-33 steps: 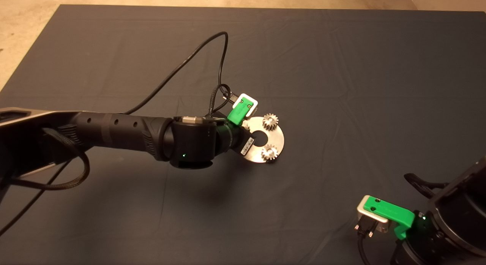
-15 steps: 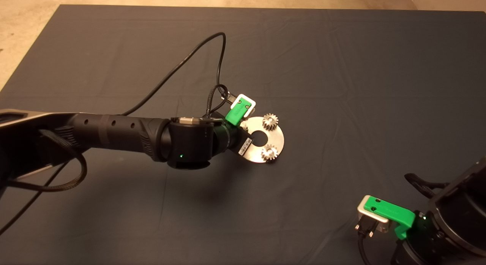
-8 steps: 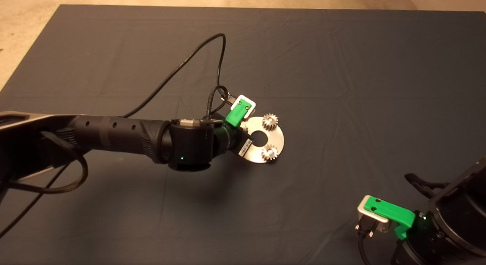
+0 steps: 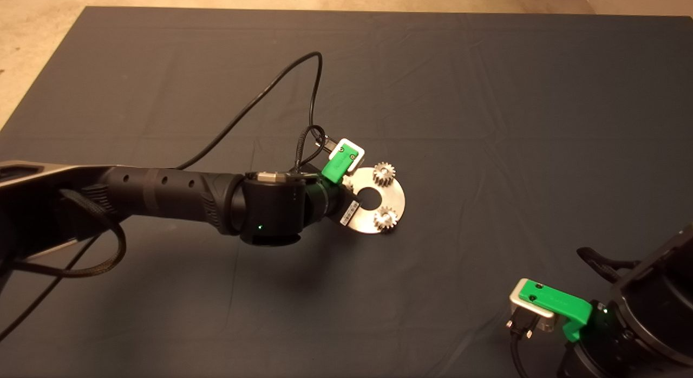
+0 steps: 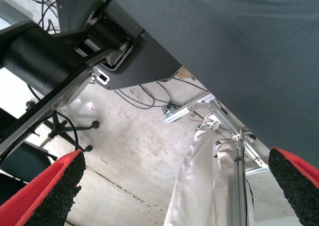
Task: Install three planetary gears onto the carrier pins
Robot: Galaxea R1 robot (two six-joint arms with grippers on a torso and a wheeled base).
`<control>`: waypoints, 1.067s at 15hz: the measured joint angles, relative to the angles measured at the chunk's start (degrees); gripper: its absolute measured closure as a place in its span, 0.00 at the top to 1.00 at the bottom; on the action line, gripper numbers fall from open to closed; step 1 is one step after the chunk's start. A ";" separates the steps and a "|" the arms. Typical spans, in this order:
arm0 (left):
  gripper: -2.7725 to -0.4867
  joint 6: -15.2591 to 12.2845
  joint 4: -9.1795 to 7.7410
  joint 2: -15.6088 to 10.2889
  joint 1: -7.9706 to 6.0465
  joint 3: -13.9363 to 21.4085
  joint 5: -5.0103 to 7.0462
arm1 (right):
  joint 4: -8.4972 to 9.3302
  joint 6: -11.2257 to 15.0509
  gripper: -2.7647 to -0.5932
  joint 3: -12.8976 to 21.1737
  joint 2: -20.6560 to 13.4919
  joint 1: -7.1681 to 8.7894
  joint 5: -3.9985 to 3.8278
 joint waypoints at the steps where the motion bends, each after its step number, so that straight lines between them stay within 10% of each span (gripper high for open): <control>1: 0.08 0.00 0.00 0.00 -0.01 0.00 0.00 | -0.02 0.00 0.98 0.00 0.00 0.00 0.00; 16: 0.30 0.00 -0.05 -0.02 -0.01 0.96 -0.06 | 0.00 0.00 0.98 0.00 0.00 0.00 0.00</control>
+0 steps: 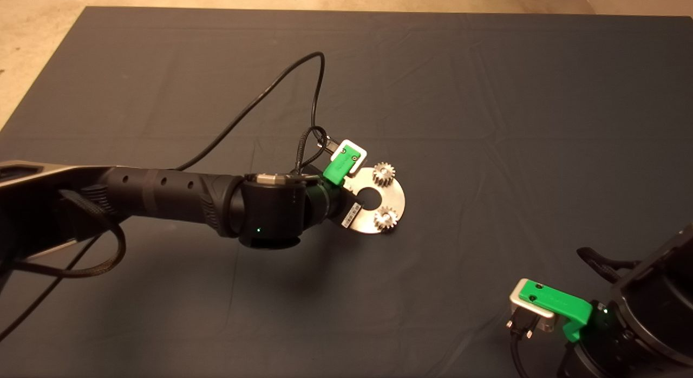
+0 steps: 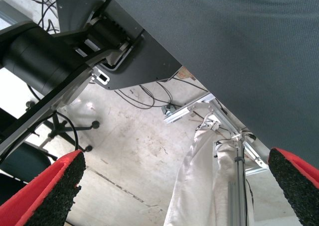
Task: Install three planetary gears onto the carrier pins
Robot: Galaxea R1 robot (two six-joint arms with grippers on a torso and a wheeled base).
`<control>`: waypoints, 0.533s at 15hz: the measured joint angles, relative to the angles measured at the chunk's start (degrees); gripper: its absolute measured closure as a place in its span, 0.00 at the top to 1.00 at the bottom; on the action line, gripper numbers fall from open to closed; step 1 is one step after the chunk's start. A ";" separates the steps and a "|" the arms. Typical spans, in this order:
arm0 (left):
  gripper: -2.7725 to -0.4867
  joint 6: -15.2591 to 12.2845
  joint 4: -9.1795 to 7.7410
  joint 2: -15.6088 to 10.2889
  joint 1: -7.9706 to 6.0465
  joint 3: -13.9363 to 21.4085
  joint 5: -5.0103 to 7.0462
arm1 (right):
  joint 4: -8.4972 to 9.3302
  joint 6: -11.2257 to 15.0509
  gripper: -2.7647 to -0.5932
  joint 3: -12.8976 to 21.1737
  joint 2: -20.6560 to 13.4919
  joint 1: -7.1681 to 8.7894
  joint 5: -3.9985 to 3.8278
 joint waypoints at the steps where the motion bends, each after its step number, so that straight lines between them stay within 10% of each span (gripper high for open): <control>1: 0.30 0.00 -0.01 0.00 -0.01 0.00 0.00 | 0.00 0.00 0.98 0.00 0.00 0.00 0.00; 5: 0.30 0.21 -1.09 -0.29 -0.10 1.38 0.11 | 0.00 0.00 0.98 0.00 0.00 0.00 0.00; 8: 0.36 2.70 -7.95 -0.35 -0.99 4.13 1.79 | 0.00 0.00 0.98 0.00 0.00 0.00 0.00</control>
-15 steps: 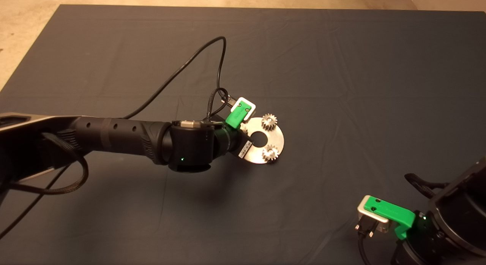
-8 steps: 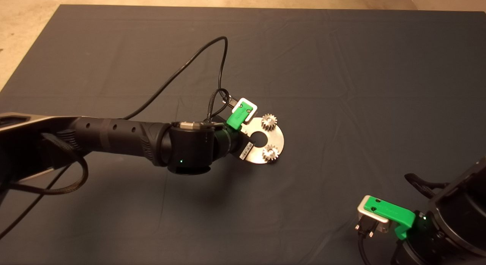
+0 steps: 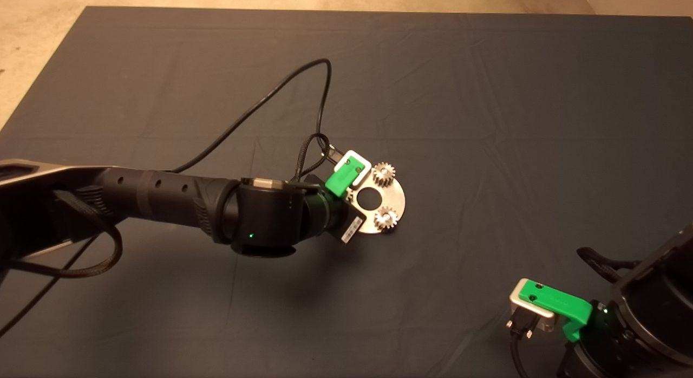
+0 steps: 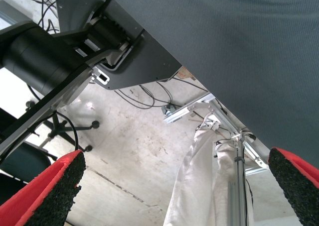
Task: Install three planetary gears onto the carrier pins
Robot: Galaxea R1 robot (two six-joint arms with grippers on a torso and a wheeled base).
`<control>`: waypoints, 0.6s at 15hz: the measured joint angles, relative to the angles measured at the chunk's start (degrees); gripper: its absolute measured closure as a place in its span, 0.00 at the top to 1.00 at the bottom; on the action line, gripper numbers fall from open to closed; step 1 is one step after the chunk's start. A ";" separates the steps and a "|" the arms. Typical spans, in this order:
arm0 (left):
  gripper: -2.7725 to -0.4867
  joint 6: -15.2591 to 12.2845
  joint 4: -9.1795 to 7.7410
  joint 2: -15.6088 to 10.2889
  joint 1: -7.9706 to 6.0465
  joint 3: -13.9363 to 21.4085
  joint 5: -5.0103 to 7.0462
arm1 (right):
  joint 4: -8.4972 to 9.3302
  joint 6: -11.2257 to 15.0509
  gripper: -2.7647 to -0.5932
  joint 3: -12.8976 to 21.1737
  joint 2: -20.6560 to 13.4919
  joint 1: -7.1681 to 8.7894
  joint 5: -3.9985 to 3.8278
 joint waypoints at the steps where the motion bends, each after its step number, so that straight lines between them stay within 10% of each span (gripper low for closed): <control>1: 0.36 0.81 -2.23 -0.17 -0.99 0.84 1.10 | 0.00 0.00 0.98 0.00 0.00 0.00 0.02; 4: 0.43 1.46 -7.61 -1.02 -3.15 5.52 5.51 | 0.00 0.00 0.98 0.00 0.01 0.00 0.00; 9: 0.43 1.53 -15.23 -3.77 -3.11 10.34 6.00 | -0.20 1.10 0.98 0.00 1.26 -0.36 -0.06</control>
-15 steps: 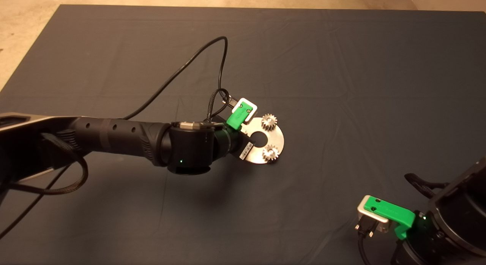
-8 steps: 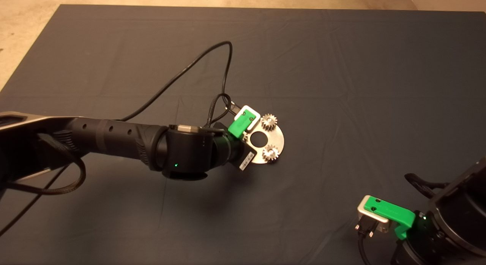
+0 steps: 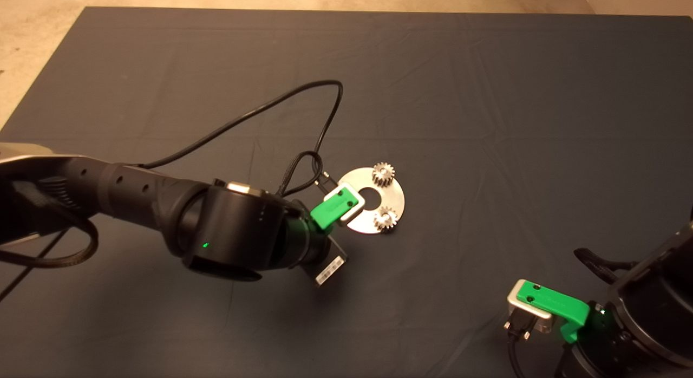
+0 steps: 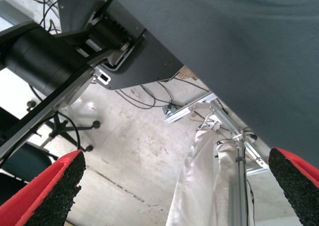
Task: Install three planetary gears onto the carrier pins
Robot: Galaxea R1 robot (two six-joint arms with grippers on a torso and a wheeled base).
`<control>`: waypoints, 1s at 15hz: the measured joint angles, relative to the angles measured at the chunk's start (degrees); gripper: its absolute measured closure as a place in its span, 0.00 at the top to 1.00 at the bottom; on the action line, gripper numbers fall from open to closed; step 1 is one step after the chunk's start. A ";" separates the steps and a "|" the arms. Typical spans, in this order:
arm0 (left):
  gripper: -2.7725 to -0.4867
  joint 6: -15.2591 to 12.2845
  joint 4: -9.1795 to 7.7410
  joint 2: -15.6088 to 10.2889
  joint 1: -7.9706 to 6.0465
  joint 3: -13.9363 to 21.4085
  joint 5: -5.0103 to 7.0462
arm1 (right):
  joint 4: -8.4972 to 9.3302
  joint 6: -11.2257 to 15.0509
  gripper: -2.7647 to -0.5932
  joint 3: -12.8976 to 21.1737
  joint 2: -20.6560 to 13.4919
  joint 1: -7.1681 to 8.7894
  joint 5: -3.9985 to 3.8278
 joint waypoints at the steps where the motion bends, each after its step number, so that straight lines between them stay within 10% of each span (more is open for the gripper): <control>1: 0.43 -0.84 -1.83 -0.98 0.05 1.58 0.05 | -0.12 0.41 0.98 0.00 0.71 -0.65 0.00; 5: 0.43 -5.49 -4.89 -6.51 6.78 8.01 -0.01 | -1.43 2.36 0.98 0.00 4.21 -3.16 0.20; 9: 0.43 -9.56 -6.79 -17.33 8.08 13.41 0.34 | -3.94 3.00 0.98 0.00 5.09 -3.51 0.17; 15: 0.43 -14.33 -8.64 -23.58 10.32 17.27 0.27 | -12.15 4.74 0.98 0.00 2.53 -5.13 0.33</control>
